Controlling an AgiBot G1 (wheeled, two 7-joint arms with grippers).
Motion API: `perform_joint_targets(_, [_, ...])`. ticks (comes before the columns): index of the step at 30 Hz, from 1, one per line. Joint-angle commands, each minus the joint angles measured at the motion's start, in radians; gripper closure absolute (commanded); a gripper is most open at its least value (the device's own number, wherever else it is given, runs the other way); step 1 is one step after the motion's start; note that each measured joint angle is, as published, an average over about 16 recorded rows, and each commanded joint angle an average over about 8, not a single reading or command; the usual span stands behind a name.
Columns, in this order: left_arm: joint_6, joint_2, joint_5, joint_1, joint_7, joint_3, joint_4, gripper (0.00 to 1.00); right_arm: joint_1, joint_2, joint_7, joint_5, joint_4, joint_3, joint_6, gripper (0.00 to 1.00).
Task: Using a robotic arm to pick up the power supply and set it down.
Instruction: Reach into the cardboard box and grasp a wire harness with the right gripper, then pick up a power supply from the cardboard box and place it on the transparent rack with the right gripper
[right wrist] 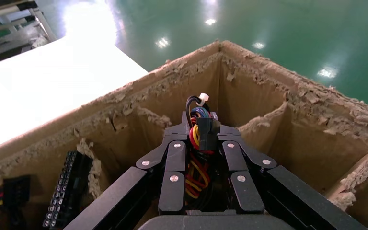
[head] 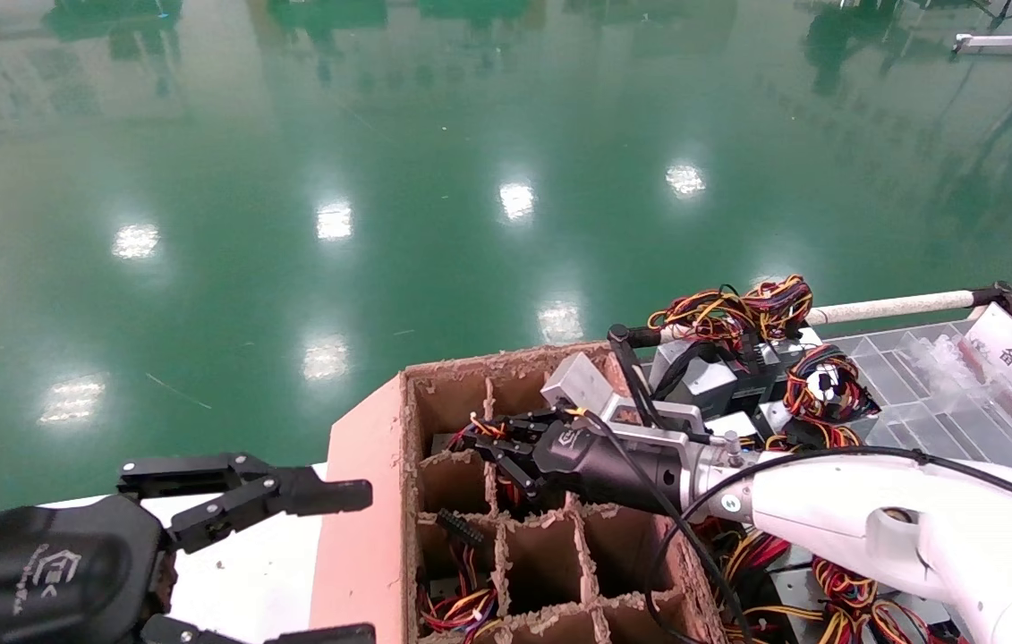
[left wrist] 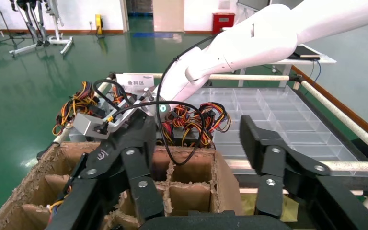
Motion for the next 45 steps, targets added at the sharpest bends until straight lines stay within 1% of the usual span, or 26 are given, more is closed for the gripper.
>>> perform_joint_targets(1, [0.000, 0.000, 0.000, 0.000, 0.000, 0.000, 0.000, 0.00, 0.001, 0.000, -0.001, 0.003, -0.003, 0.002, -0.005, 1.00])
perform_joint_targets(7, [0.000, 0.000, 0.000, 0.000, 0.000, 0.001, 0.000, 0.00, 0.008, 0.010, 0.004, 0.024, -0.006, 0.016, -0.038, 1.00])
perform_joint_targets(13, [0.000, 0.000, -0.001, 0.000, 0.001, 0.001, 0.000, 0.00, 0.038, 0.030, 0.018, 0.063, 0.008, 0.043, -0.101, 1.00])
perform_joint_targets(20, [-0.001, -0.001, -0.001, 0.000, 0.001, 0.001, 0.000, 0.00, 0.099, 0.069, 0.051, 0.126, 0.040, 0.086, -0.198, 1.00])
perform_joint_targets(26, [-0.001, -0.001, -0.001, 0.000, 0.001, 0.002, 0.000, 0.00, 0.176, 0.131, 0.098, 0.164, 0.078, 0.112, -0.272, 1.00])
perform_joint_targets(32, [-0.001, -0.001, -0.002, -0.001, 0.001, 0.002, 0.000, 0.00, 0.254, 0.222, 0.153, 0.167, 0.127, 0.116, -0.316, 1.00])
perform_joint_targets(37, [-0.001, -0.001, -0.002, -0.001, 0.001, 0.003, 0.000, 0.00, 0.295, 0.322, 0.201, 0.167, 0.172, 0.121, -0.348, 1.00])
perform_joint_targets(45, [-0.001, -0.001, -0.002, -0.001, 0.002, 0.003, 0.000, 0.00, 0.330, 0.546, 0.276, 0.145, 0.275, 0.114, -0.390, 1.00])
